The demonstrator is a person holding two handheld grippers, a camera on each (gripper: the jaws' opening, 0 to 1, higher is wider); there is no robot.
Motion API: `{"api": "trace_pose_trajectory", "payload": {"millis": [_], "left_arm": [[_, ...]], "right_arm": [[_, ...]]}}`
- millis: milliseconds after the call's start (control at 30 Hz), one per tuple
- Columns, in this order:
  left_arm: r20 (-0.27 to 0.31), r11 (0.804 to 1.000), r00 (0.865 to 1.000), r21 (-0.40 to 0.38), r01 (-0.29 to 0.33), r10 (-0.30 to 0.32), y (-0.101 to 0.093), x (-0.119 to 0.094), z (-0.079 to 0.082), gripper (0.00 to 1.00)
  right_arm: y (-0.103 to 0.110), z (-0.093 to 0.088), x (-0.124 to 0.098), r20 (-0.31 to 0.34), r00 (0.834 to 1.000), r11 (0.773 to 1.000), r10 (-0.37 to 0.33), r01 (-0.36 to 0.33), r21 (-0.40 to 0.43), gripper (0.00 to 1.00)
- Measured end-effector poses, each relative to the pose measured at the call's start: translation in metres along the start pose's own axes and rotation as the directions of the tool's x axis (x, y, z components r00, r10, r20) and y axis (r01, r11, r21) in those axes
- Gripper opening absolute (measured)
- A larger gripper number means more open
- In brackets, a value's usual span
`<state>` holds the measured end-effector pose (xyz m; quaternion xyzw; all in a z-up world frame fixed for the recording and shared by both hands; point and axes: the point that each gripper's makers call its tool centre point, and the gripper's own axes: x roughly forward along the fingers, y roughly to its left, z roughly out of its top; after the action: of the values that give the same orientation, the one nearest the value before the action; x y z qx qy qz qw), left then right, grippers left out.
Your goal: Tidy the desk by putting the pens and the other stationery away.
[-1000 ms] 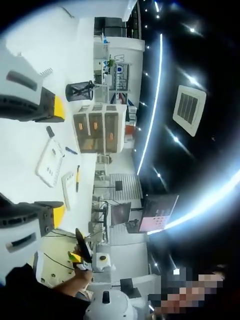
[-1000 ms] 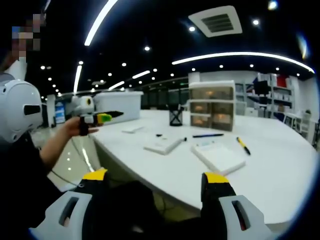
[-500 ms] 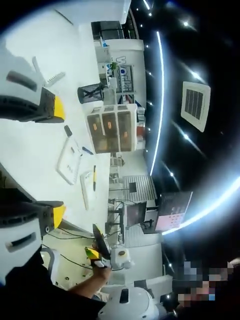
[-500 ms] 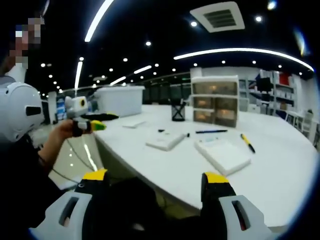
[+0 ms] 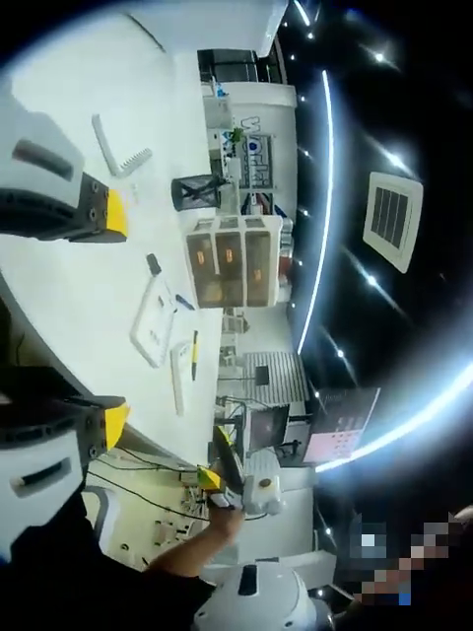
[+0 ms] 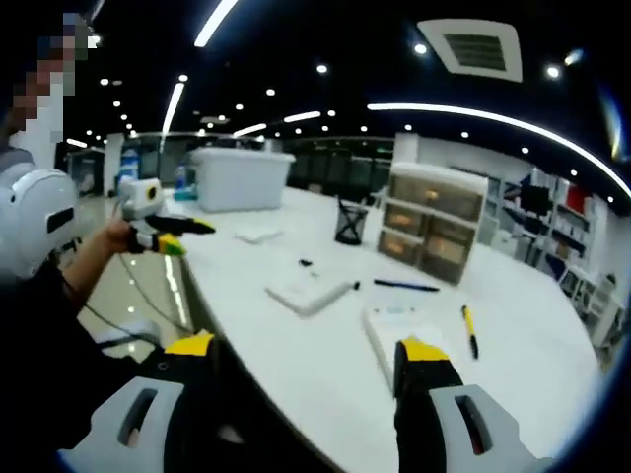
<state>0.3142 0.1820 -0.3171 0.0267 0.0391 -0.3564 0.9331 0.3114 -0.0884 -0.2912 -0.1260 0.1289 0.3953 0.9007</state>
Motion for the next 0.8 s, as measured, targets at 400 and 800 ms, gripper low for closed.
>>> {"api": "trace_pose_trajectory", "payload": {"millis": [400,800], "left_arm": [[0.031,1.000,0.999,-0.005,-0.009,0.009,-0.003,-0.016,0.010,0.63],[0.000,0.999,0.999,0.013,-0.039,0.039,-0.004,-0.024,0.006,0.64]], "right_arm": [[-0.020,0.018,0.012,-0.072,0.997,0.995,0.040,-0.046,-0.087,0.68],[-0.034,0.030,0.029,-0.174,0.982,0.975,0.071,-0.105,-0.196,0.68]]}}
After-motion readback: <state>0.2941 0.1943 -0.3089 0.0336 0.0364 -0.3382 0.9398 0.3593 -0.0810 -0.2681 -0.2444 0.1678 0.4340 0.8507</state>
